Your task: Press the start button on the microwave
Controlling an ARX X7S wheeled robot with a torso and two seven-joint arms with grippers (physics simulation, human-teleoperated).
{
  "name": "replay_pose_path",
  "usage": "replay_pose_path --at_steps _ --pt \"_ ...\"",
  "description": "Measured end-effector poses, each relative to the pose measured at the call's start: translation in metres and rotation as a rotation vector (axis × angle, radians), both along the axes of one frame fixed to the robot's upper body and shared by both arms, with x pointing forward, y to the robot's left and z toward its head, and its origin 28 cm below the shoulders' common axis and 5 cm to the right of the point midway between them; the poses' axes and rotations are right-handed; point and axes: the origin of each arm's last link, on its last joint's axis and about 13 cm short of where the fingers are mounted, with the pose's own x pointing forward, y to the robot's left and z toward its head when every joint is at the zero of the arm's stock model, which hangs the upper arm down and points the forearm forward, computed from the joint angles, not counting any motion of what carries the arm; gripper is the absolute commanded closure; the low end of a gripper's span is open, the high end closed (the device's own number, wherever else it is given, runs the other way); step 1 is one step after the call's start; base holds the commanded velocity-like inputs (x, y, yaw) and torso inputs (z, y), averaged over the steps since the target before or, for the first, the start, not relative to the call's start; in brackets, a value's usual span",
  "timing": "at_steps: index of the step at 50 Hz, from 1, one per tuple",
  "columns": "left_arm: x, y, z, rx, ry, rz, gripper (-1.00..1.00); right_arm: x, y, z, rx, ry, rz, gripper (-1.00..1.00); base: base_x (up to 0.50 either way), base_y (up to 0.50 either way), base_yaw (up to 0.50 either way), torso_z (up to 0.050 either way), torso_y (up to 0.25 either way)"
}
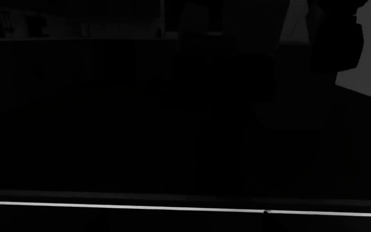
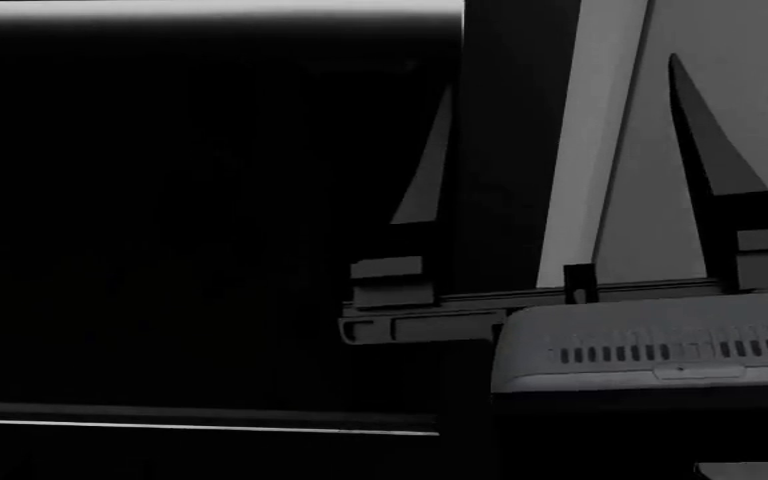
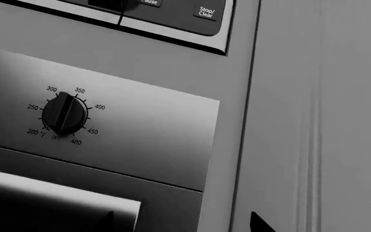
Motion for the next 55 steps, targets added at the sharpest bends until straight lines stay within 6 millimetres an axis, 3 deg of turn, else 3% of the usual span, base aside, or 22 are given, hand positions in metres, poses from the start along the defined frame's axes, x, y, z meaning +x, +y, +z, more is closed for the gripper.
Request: replay_pose_path --at_steps 16,17,28,55 --pt "-0.001 0.001 -0.002 0.015 -0.005 -0.002 -1.0 0.005 -0.006 0.108 -0.043 -0.056 0.061 -1.0 0.0 0.0 0.0 0.0 0.0" --pt "-0.001 0.0 -0.001 0.016 -0.005 -0.002 -1.0 0.006 -0.006 0.114 -0.044 -0.057 0.066 1.0 0.0 0.0 0.0 0.0 0.0" --pt "-0.004 -0.001 0.006 0.016 -0.007 0.0 -1.0 0.011 -0.001 0.161 -0.082 -0.066 0.11 1.0 0.0 0.0 0.0 0.0 0.0" --pt "-0.004 -0.001 0.01 0.019 -0.016 -0.002 -1.0 0.049 0.02 0.232 -0.167 -0.062 0.15 1.0 0.0 0.0 0.0 0.0 0.0"
